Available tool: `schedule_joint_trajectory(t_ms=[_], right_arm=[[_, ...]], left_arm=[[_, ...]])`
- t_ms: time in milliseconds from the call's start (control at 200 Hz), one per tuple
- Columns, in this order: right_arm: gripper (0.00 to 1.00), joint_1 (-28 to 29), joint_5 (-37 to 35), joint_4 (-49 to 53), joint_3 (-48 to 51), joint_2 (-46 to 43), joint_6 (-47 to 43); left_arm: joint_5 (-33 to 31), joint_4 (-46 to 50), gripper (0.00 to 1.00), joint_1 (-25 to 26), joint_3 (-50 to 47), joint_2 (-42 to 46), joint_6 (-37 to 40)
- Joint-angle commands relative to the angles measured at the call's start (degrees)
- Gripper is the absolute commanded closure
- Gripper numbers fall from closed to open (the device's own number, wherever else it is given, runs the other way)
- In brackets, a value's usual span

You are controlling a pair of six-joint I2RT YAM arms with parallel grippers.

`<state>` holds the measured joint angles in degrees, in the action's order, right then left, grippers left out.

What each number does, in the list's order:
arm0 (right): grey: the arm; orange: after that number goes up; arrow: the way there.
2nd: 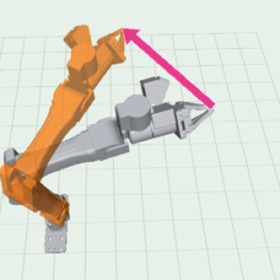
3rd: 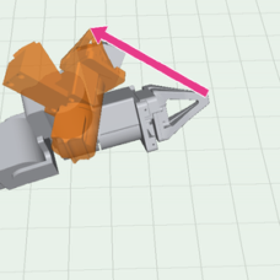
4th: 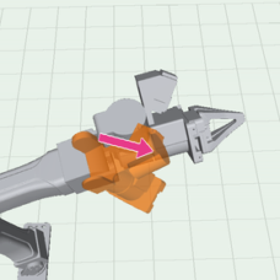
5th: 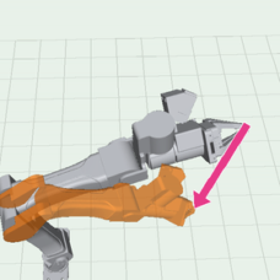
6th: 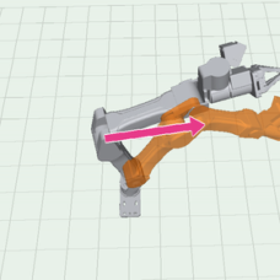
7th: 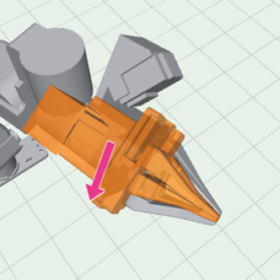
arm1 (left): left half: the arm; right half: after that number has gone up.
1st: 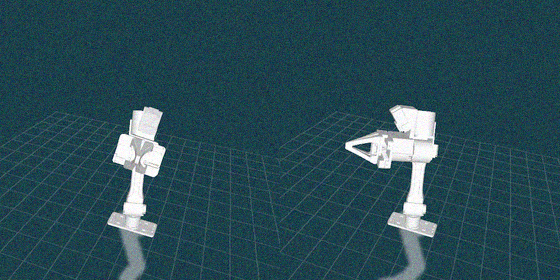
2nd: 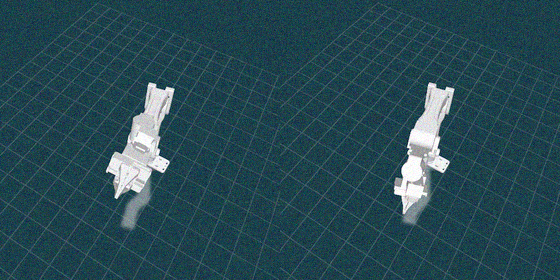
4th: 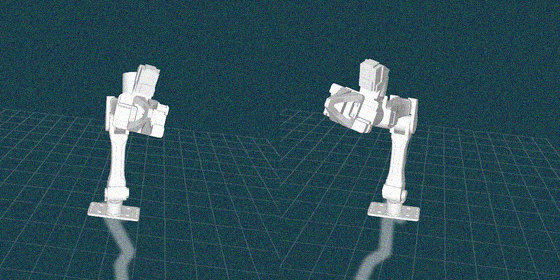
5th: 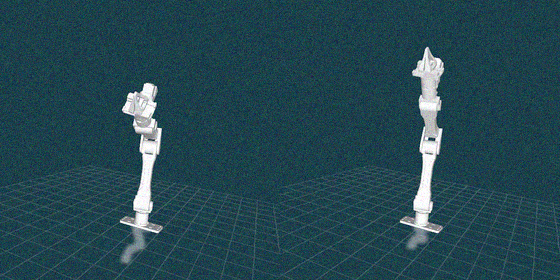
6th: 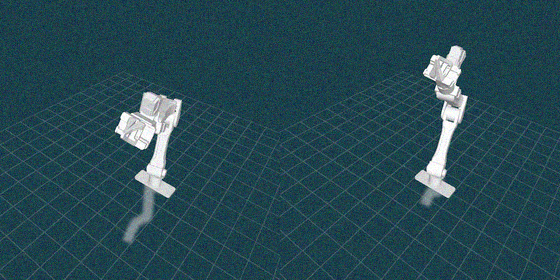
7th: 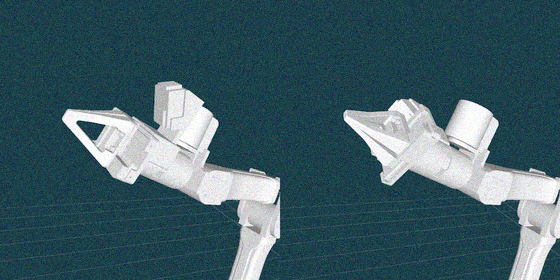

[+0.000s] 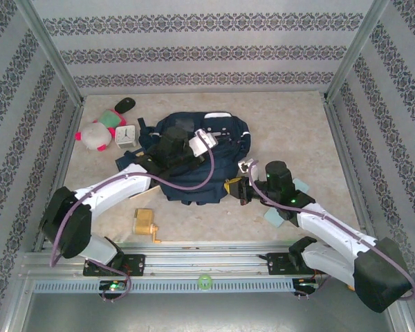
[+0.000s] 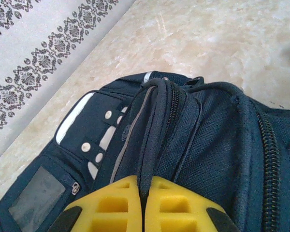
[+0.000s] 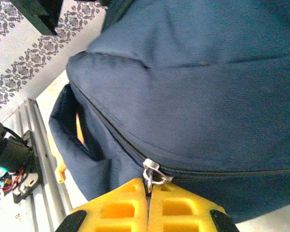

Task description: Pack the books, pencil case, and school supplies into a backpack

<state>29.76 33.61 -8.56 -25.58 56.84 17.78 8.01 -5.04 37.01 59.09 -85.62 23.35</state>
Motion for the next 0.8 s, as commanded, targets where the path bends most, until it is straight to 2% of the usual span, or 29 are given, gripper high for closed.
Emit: schedule_joint_trajectory(t_ms=[0,225,365,455,515,555,605,795], right_arm=[[1.0,2.5,0.5,2.5,-2.6,-1.9,6.2],[1.0,7.7,-2.2,2.6,-3.3,0.3,14.4],[1.0,8.6,-2.1,2.7,-4.3,1.5,16.4],[0.81,6.8,-4.1,4.6,-4.2,-0.5,18.8],[0.6,4.1,-5.6,5.3,-3.1,-2.9,22.6],[0.5,1.9,-6.6,5.9,-2.0,-4.7,26.0],[0.43,-1.2,-6.8,6.3,-0.6,-7.2,29.7],[0.33,-7.5,-9.3,6.3,3.4,-13.2,38.9]], left_arm=[[-9.5,-9.4,1.0,1.9,0.9,-2.7,-6.5],[-8.8,-12.1,1.0,3.9,3.6,-7.3,-10.5],[-4.6,-16.2,1.0,3.7,2.0,-7.6,-10.6],[2.5,-18.3,1.0,2.2,-0.1,-6.1,-9.8],[9.0,-19.3,1.0,0.4,-1.1,-4.9,-10.5],[12.7,-19.9,1.0,-0.9,-2.0,-4.2,-10.6],[16.3,-20.5,1.0,-2.3,-2.9,-3.4,-10.7],[30.0,-22.0,1.0,-6.4,-4.3,-1.7,-9.0]])
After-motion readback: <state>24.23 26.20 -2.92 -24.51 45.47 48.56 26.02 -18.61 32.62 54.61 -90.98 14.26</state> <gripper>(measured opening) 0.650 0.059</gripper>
